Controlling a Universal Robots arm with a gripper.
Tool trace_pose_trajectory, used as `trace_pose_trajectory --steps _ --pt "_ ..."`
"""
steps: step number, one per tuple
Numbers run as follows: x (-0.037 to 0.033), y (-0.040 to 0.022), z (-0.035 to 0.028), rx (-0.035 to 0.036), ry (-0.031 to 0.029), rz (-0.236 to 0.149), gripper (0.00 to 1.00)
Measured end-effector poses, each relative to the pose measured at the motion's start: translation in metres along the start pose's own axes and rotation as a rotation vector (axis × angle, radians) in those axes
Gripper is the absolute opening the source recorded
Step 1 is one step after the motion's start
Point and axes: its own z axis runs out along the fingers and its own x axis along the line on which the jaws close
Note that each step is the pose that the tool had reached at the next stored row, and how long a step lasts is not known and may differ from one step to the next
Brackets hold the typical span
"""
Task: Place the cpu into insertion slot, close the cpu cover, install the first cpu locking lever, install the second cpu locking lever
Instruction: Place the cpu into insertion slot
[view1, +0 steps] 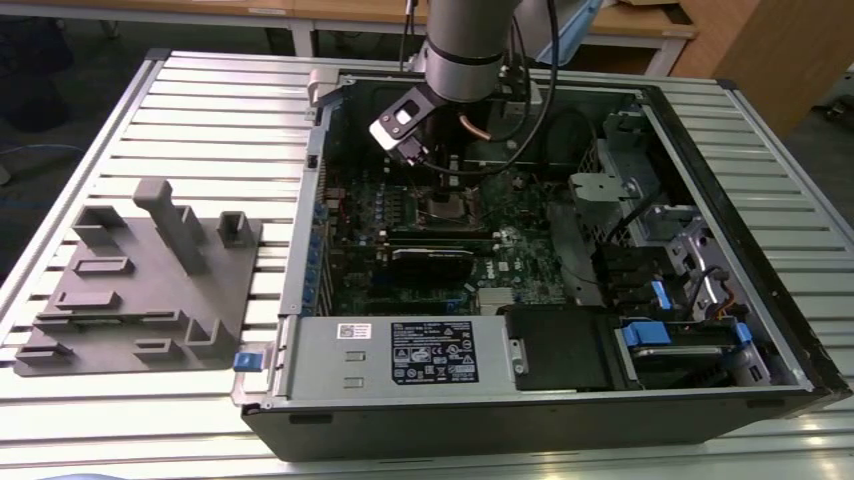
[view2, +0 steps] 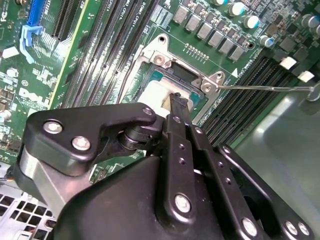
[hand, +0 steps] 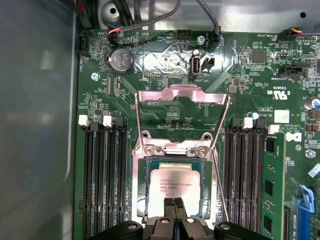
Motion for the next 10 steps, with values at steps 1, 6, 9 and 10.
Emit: trace_pose_trajectory --steps 1,6,9,10 --pt "0.0 0.0001 0.0005 -0.001 -0.0001 -0.001 0.11" --pt "-0.0001 0.004 0.0014 -0.0016 0.0 -0.003 0.11" --pt "-0.0001 0.0055 0.0014 -0.0015 -0.0001 -0.002 0.11" --pt "-0.0001 0.0055 0.0014 -0.0015 -0.0002 -0.002 0.11"
